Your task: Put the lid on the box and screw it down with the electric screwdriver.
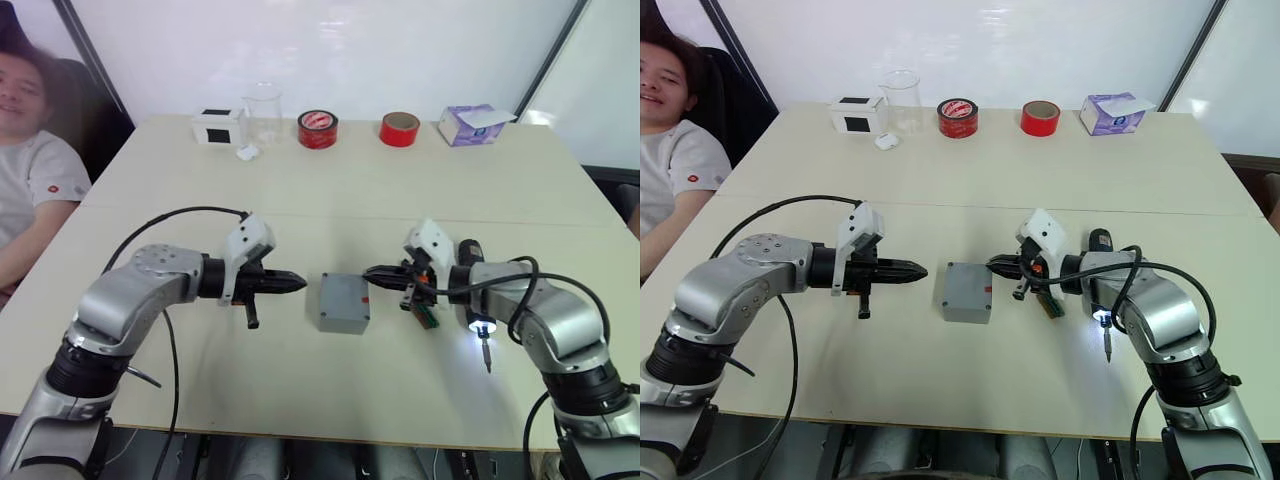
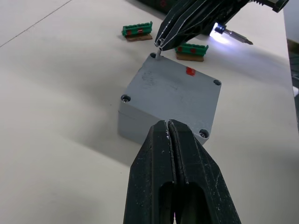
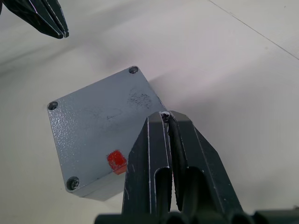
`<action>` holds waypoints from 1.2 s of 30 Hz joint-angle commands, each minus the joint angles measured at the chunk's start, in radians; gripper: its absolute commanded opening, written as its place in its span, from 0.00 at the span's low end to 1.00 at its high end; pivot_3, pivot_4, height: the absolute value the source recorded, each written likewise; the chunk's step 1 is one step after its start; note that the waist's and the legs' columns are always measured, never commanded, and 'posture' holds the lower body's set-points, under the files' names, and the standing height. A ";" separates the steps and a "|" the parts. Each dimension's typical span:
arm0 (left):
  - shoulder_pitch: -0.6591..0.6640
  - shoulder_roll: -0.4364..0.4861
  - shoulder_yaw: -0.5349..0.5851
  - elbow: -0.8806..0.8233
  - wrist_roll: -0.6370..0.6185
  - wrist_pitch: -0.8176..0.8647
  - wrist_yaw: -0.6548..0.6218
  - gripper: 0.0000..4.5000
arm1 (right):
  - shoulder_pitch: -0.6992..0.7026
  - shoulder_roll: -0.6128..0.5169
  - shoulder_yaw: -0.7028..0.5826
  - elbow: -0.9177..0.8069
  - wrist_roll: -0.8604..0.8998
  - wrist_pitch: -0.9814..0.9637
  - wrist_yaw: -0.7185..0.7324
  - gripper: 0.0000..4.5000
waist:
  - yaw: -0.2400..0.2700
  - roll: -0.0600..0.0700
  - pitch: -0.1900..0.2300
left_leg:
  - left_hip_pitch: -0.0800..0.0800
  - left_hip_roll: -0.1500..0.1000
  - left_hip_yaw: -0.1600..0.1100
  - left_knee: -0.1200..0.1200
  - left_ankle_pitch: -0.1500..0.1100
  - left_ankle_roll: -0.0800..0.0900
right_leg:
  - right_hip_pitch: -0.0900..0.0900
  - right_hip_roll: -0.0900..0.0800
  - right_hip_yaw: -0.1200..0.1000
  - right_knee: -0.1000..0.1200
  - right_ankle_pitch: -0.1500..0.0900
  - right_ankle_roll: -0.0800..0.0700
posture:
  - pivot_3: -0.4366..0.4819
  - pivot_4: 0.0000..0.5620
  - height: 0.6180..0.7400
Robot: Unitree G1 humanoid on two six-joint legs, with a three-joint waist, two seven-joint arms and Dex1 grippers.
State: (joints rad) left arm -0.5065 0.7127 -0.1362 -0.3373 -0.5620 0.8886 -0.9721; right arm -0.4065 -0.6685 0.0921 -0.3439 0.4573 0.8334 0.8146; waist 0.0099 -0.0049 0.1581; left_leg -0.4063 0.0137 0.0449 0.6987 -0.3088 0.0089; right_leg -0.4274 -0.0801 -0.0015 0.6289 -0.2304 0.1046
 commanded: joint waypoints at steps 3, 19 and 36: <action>-0.009 0.001 0.003 -0.032 -0.005 -0.011 0.005 0.00 | -0.011 0.000 -0.006 0.004 -0.004 -0.018 -0.004 0.02 | 0.000 0.000 0.000 | 0.000 0.000 0.000 0.000 0.000 0.000 | 0.000 0.000 0.000 0.000 0.000 0.000 | 0.48 0.27 1.00; -0.009 0.000 -0.010 -0.019 0.010 -0.031 0.006 0.00 | -0.017 -0.002 -0.004 0.020 -0.009 -0.022 -0.007 0.02 | 0.000 0.000 0.000 | 0.000 0.000 0.000 0.000 0.000 0.000 | 0.000 0.000 0.000 0.000 0.000 0.000 | 0.48 0.27 1.00; -0.003 0.000 -0.018 -0.014 0.020 -0.047 0.007 0.00 | -0.012 -0.004 0.015 0.035 -0.021 -0.023 0.009 0.02 | 0.000 0.000 0.000 | 0.000 0.000 0.000 0.000 0.000 0.000 | 0.000 0.000 0.000 0.000 0.000 0.000 | 0.48 0.27 1.00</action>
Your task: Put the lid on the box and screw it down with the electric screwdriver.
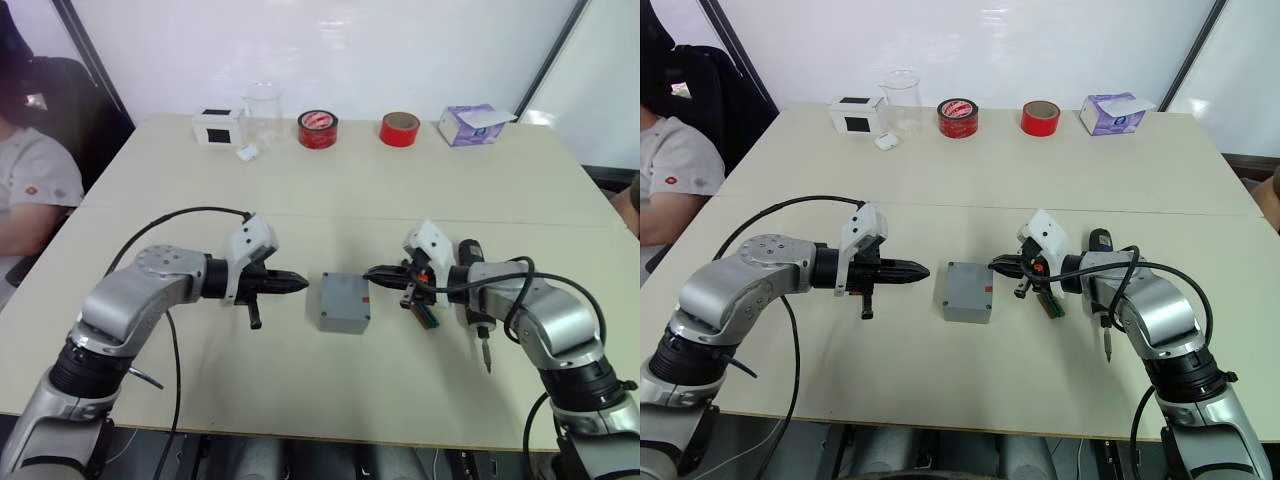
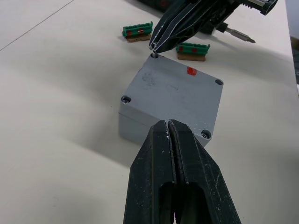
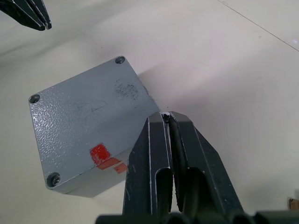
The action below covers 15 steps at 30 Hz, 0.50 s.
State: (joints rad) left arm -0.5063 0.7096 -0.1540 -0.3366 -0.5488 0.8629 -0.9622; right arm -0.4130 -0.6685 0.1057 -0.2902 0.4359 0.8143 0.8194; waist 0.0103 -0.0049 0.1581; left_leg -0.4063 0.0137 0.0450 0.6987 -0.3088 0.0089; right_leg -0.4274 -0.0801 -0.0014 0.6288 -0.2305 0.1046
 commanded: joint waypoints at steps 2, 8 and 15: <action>-0.003 0.002 -0.001 -0.014 0.009 -0.023 -0.004 0.00 | -0.006 -0.002 0.001 -0.019 0.002 -0.001 0.002 0.07 | 0.000 0.000 0.000 | 0.000 0.000 0.000 0.000 0.000 0.000 | 0.000 0.000 0.000 0.000 0.000 0.000 | 0.48 0.27 1.00; -0.002 -0.002 -0.005 -0.014 0.013 -0.031 -0.005 0.00 | -0.017 -0.011 -0.015 -0.020 0.002 0.009 -0.004 0.52 | 0.000 0.000 0.000 | 0.000 0.000 0.000 0.000 0.000 0.000 | 0.000 0.000 0.000 0.000 0.000 0.000 | 0.48 0.27 1.00; -0.027 -0.040 -0.002 -0.028 -0.016 -0.034 -0.006 0.00 | -0.038 -0.029 -0.199 -0.010 0.081 0.178 -0.099 0.69 | 0.002 0.000 0.000 | 0.000 0.000 0.000 0.000 0.000 0.000 | 0.000 0.000 0.000 0.000 0.000 0.000 | 0.48 0.27 1.00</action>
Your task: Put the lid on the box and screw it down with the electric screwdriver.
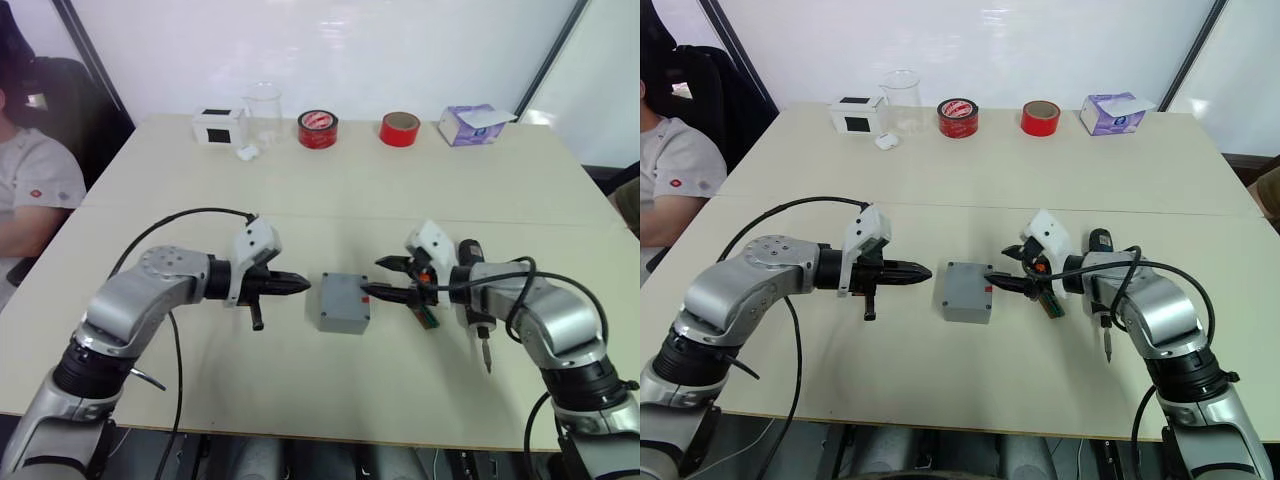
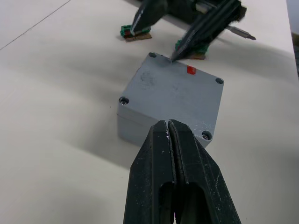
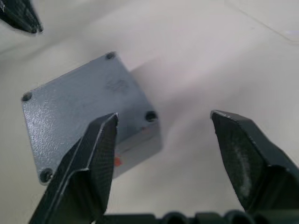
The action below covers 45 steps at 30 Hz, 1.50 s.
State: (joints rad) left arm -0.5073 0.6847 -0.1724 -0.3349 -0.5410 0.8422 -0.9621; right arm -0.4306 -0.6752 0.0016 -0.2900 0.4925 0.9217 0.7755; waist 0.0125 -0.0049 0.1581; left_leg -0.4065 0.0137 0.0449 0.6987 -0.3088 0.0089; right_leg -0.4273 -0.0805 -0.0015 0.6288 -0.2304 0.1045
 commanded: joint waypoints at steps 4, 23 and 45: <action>-0.055 -0.051 -0.012 -0.070 -0.048 -0.022 -0.028 0.00 | -0.114 -0.101 -0.245 0.033 0.064 0.375 -0.139 0.90 | 0.001 0.000 0.000 | 0.000 0.000 0.000 0.000 0.000 0.000 | 0.000 0.000 0.000 0.000 0.000 0.000 | 0.48 0.27 1.00; -0.056 -0.138 -0.078 -0.126 -0.006 -0.073 0.016 0.00 | -0.305 -0.491 0.115 0.409 0.342 0.693 -0.269 0.99 | -0.026 0.001 0.001 | -0.001 0.000 0.002 -0.002 0.000 0.001 | 0.000 0.000 0.002 -0.007 0.000 -0.001 | 0.48 0.27 1.00; 0.062 -0.146 -0.058 -0.214 0.002 -0.043 0.178 0.00 | -0.445 -0.425 0.438 0.538 0.539 0.693 -0.389 0.88 | -0.022 0.001 0.001 | -0.002 0.000 0.001 -0.002 -0.001 0.001 | 0.000 0.000 0.002 -0.009 0.000 -0.001 | 0.48 0.27 1.00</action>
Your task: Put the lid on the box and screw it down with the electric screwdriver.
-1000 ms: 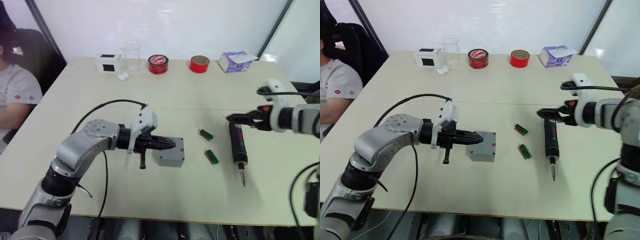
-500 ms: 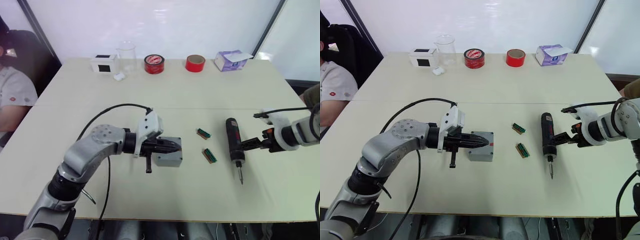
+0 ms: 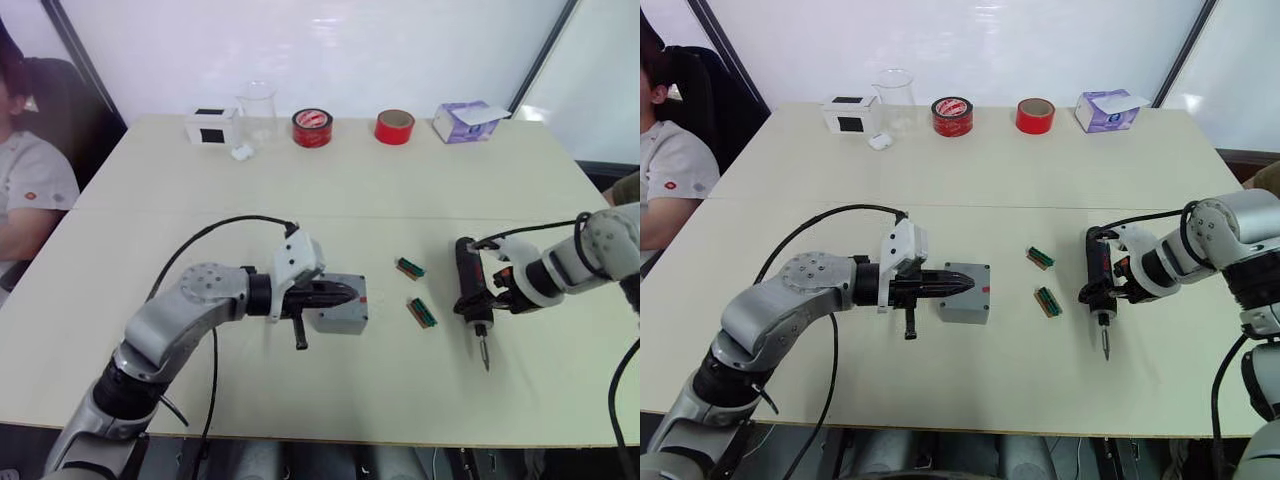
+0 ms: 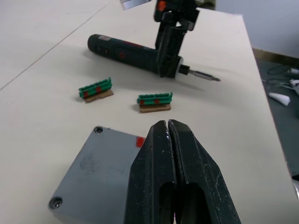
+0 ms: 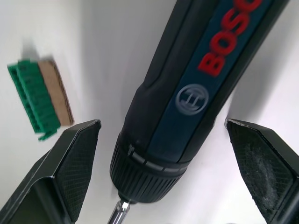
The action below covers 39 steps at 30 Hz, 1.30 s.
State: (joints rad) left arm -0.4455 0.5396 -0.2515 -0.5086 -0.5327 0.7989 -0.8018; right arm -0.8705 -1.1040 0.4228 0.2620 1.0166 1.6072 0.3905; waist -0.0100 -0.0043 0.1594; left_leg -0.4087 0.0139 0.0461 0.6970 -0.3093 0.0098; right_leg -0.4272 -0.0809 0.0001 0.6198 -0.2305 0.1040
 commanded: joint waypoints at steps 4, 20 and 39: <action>0.011 0.003 0.025 -0.057 -0.017 0.010 0.031 0.00 | 0.018 0.012 0.044 -0.029 -0.025 0.007 -0.003 0.59 | 0.000 0.000 0.000 | 0.000 0.000 0.000 0.000 0.000 0.000 | 0.000 0.000 0.000 0.000 0.000 0.000 | 0.48 0.27 1.00; -0.007 0.046 0.037 0.053 -0.041 -0.020 -0.069 0.00 | -0.239 0.169 -0.439 0.253 -0.264 -0.205 0.002 0.39 | -0.002 0.004 0.005 | -0.001 -0.001 0.005 0.000 0.000 0.000 | -0.003 0.000 0.003 -0.003 0.004 0.003 | 0.48 0.27 1.00; -0.099 0.051 -0.018 0.234 0.036 -0.038 -0.180 0.00 | 0.392 0.655 -0.677 -0.700 -0.079 -0.684 0.092 0.39 | 0.016 0.002 0.004 | 0.001 -0.001 0.001 -0.010 0.001 -0.002 | -0.001 0.000 0.000 -0.005 0.004 0.005 | 0.48 0.27 1.00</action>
State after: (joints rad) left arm -0.5263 0.5918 -0.2684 -0.2562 -0.5028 0.7747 -0.9810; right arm -0.4703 -0.4502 -0.2577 -0.3918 0.9527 0.9776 0.4692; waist 0.0057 -0.0027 0.1632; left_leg -0.4081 0.0127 0.0472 0.6874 -0.3078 0.0073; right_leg -0.4286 -0.0812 -0.0003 0.6150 -0.2268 0.1085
